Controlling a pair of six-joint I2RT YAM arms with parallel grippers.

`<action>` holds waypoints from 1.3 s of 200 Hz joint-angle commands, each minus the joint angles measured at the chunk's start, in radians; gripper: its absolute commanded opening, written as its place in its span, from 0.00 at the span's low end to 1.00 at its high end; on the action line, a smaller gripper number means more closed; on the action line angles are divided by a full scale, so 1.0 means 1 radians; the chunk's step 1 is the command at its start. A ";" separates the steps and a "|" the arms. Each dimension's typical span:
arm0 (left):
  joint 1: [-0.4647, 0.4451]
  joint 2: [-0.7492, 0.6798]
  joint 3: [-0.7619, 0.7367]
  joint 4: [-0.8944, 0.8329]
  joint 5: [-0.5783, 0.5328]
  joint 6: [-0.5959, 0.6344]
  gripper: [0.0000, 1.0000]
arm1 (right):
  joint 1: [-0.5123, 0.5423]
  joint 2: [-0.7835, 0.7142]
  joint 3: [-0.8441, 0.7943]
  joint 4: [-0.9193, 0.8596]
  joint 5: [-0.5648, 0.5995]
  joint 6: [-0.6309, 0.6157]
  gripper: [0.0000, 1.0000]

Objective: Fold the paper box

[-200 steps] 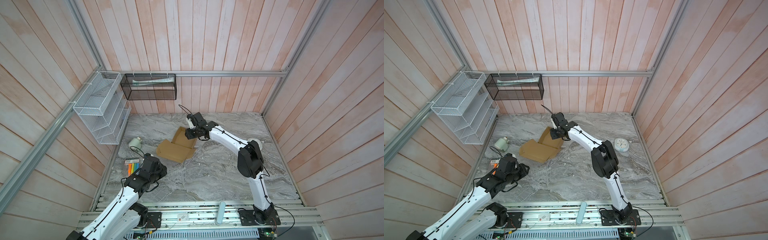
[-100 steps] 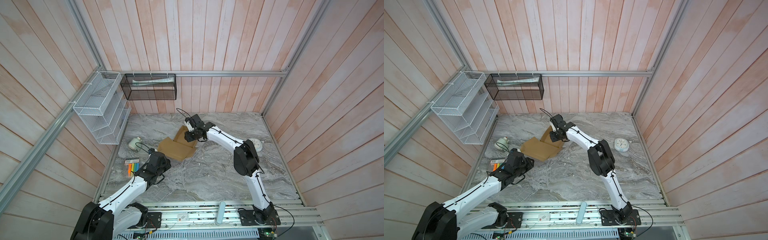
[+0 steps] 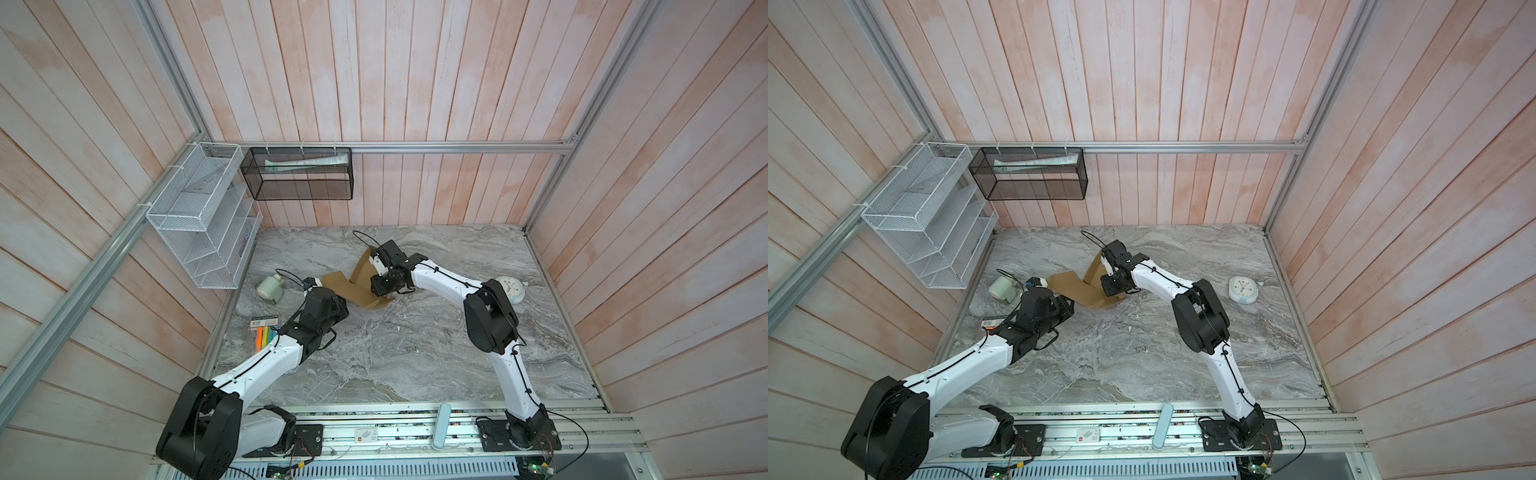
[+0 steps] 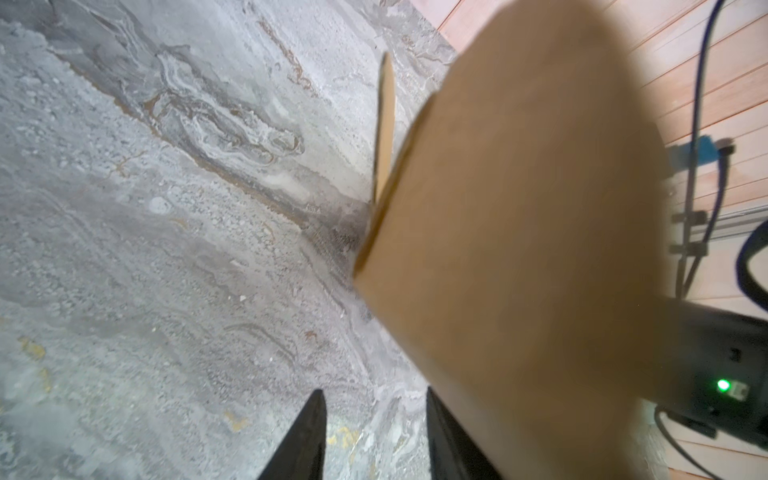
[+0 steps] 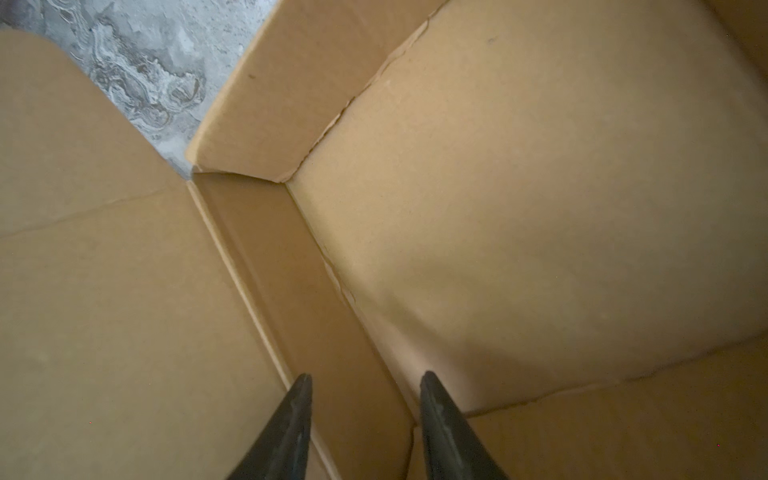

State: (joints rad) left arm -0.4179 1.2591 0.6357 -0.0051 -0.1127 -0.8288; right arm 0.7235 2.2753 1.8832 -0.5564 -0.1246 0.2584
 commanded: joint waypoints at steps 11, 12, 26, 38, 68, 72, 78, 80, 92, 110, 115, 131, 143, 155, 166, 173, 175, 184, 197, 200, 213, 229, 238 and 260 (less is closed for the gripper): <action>0.023 0.051 0.050 0.062 -0.002 0.044 0.41 | 0.017 -0.055 -0.009 0.017 -0.021 0.021 0.44; 0.024 0.052 0.053 0.064 -0.001 0.045 0.41 | 0.017 -0.055 -0.010 0.017 -0.021 0.021 0.44; 0.036 0.070 0.067 0.079 0.008 0.051 0.41 | 0.019 -0.057 -0.005 0.020 -0.023 0.027 0.44; 0.047 0.084 0.079 0.093 0.020 0.058 0.41 | 0.020 -0.059 0.000 0.021 -0.023 0.034 0.44; 0.072 0.124 0.112 0.122 0.044 0.074 0.41 | 0.022 -0.064 0.000 0.034 -0.044 0.061 0.43; 0.076 0.129 0.118 0.126 0.048 0.076 0.41 | 0.023 -0.065 -0.003 0.038 -0.047 0.066 0.43; 0.081 0.138 0.124 0.133 0.056 0.080 0.41 | 0.025 -0.068 -0.005 0.039 -0.049 0.071 0.43; 0.082 0.141 0.126 0.135 0.059 0.081 0.41 | 0.025 -0.069 -0.005 0.041 -0.049 0.074 0.43; 0.089 0.158 0.143 0.146 0.072 0.089 0.41 | 0.030 -0.076 -0.011 0.047 -0.047 0.086 0.43; 0.098 0.188 0.170 0.163 0.096 0.101 0.41 | 0.035 -0.093 -0.035 0.069 -0.048 0.111 0.43; 0.100 0.197 0.177 0.166 0.101 0.103 0.41 | 0.037 -0.101 -0.043 0.078 -0.048 0.118 0.42; 0.103 0.225 0.202 0.178 0.121 0.109 0.41 | 0.044 -0.124 -0.071 0.105 -0.045 0.142 0.42; 0.106 0.244 0.217 0.184 0.131 0.112 0.41 | 0.048 -0.140 -0.091 0.122 -0.042 0.156 0.41; 0.109 0.263 0.234 0.191 0.145 0.114 0.41 | 0.052 -0.152 -0.101 0.125 -0.034 0.165 0.41; 0.111 0.279 0.248 0.193 0.155 0.117 0.41 | 0.055 -0.161 -0.108 0.122 -0.030 0.168 0.41; 0.111 0.287 0.256 0.196 0.160 0.120 0.41 | 0.057 -0.169 -0.114 0.123 -0.028 0.168 0.42; 0.111 0.290 0.259 0.197 0.161 0.120 0.41 | 0.057 -0.170 -0.115 0.123 -0.027 0.169 0.41; 0.113 0.303 0.270 0.198 0.168 0.123 0.41 | 0.060 -0.179 -0.124 0.125 -0.026 0.171 0.41; 0.116 0.322 0.285 0.204 0.183 0.128 0.41 | 0.063 -0.189 -0.132 0.129 -0.028 0.173 0.41; 0.117 0.327 0.288 0.203 0.185 0.128 0.41 | 0.064 -0.192 -0.135 0.129 -0.028 0.173 0.41; 0.120 0.348 0.305 0.206 0.199 0.129 0.41 | 0.066 -0.200 -0.143 0.136 -0.029 0.176 0.41; 0.122 0.373 0.326 0.209 0.212 0.129 0.41 | 0.069 -0.207 -0.157 0.148 -0.032 0.180 0.41; 0.122 0.387 0.338 0.211 0.217 0.129 0.41 | 0.070 -0.212 -0.162 0.151 -0.032 0.183 0.41; 0.125 0.421 0.368 0.211 0.229 0.135 0.41 | 0.073 -0.224 -0.174 0.166 -0.033 0.186 0.41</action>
State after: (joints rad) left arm -0.2993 1.6428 0.9577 0.1818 0.0818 -0.7177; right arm 0.7841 2.0960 1.7336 -0.4137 -0.1558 0.4274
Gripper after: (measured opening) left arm 0.414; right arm 0.414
